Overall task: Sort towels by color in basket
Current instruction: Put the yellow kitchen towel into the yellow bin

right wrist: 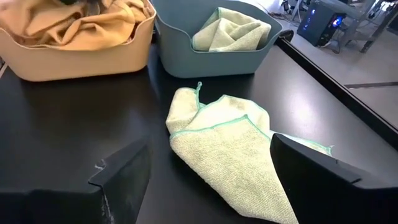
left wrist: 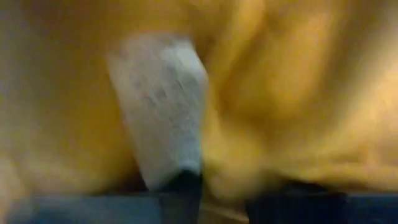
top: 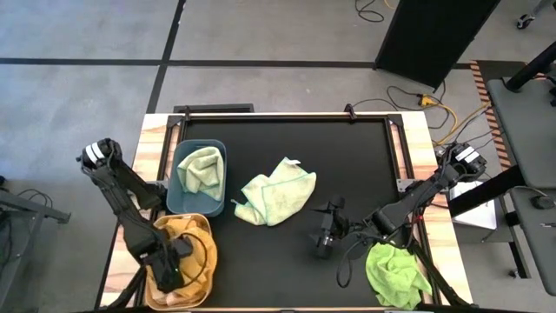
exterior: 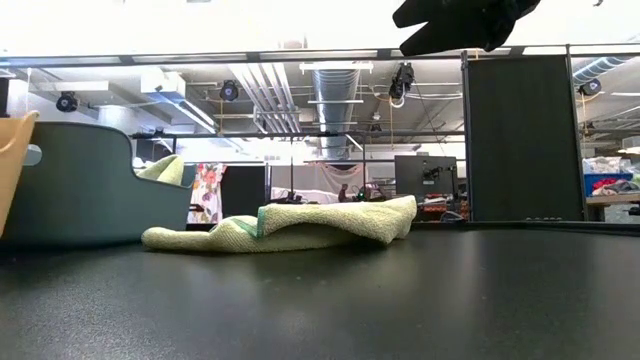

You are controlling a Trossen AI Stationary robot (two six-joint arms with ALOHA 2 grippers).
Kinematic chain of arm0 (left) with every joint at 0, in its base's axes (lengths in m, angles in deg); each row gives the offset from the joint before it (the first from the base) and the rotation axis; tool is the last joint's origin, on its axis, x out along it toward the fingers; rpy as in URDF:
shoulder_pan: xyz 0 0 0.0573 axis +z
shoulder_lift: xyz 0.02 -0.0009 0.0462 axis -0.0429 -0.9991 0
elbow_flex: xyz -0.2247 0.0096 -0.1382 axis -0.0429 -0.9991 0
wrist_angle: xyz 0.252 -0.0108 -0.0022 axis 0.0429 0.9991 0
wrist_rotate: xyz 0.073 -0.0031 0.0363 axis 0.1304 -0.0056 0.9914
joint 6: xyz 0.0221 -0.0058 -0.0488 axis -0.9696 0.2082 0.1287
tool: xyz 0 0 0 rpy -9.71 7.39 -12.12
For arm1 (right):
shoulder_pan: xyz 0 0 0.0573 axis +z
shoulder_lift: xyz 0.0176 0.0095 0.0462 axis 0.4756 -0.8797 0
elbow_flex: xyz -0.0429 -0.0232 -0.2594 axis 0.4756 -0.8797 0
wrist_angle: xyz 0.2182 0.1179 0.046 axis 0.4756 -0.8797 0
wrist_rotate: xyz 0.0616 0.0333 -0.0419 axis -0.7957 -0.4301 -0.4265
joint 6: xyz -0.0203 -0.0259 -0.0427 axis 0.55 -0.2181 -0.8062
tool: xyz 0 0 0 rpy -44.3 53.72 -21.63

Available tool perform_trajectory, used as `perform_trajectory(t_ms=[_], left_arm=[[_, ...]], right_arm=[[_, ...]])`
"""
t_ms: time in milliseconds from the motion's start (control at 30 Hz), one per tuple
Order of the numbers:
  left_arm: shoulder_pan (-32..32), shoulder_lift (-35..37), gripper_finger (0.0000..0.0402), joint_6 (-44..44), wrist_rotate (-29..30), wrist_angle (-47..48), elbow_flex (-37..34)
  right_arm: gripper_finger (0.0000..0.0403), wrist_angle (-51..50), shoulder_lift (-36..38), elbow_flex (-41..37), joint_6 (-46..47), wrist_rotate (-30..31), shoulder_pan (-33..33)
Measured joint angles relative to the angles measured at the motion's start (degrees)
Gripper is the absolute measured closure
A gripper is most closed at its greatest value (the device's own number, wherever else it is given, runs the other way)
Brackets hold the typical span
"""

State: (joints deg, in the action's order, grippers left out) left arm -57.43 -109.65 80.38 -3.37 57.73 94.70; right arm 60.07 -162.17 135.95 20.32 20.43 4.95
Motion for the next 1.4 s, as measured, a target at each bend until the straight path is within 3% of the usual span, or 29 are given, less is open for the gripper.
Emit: perform_trajectory(t_ms=[133, 233, 333, 400, 467, 633, 733, 833, 967, 1200, 1400], left_arm=[[0.0, 0.1, 0.0290, -2.2, 2.1, 9.6, 8.4], [0.0, 0.2, 0.0272, -2.6, 7.3, 17.7, 14.7], [0.0, 0.3, 0.0263, -3.6, 18.0, 22.8, 20.0], [0.1, 0.3, 0.0264, -7.3, 26.3, 21.3, 22.0], [0.1, 0.3, 0.0269, -11.3, 30.5, 17.1, 21.9], [1.1, -1.6, 0.0288, -11.4, 27.7, 13.5, 15.5], [1.1, -3.1, 0.0298, -9.2, 23.0, 12.0, 8.6], [1.1, -4.5, 0.0306, -8.8, 18.2, 4.9, 1.7], [1.2, -6.3, 0.0310, -10.6, 17.7, -5.0, -4.3], [1.2, -6.4, 0.0288, -10.4, 16.4, -1.4, -0.9], [1.0, -4.5, 0.0252, -12.9, 16.4, 9.8, 8.8]], right_arm=[[0.0084, 0.0, 0.0, 0.0, 0.0, 0.0, 0.0], [0.0078, 0.0, 0.0, 0.0, 0.0, 0.0, 0.0], [0.0074, -0.1, 0.0, 0.0, 0.0, 0.0, 0.0], [0.0073, -0.1, 0.0, 0.0, 0.0, 0.0, 0.0], [0.0075, -0.1, 0.0, 0.0, 0.0, 0.0, 0.0], [0.0082, -0.3, 0.0, 0.0, 0.0, 0.0, 0.0], [0.0087, -0.3, 0.0, -0.1, 0.0, -0.8, 0.0], [0.0089, 0.2, -0.8, -0.2, 0.7, -1.5, -0.6], [0.0085, 0.3, -4.3, 0.0, 1.9, -4.8, -4.2], [0.0078, 0.3, -15.4, 2.6, 1.4, -6.6, -11.7], [0.0094, 0.3, -23.6, 7.2, -8.5, -11.5, -15.5]])
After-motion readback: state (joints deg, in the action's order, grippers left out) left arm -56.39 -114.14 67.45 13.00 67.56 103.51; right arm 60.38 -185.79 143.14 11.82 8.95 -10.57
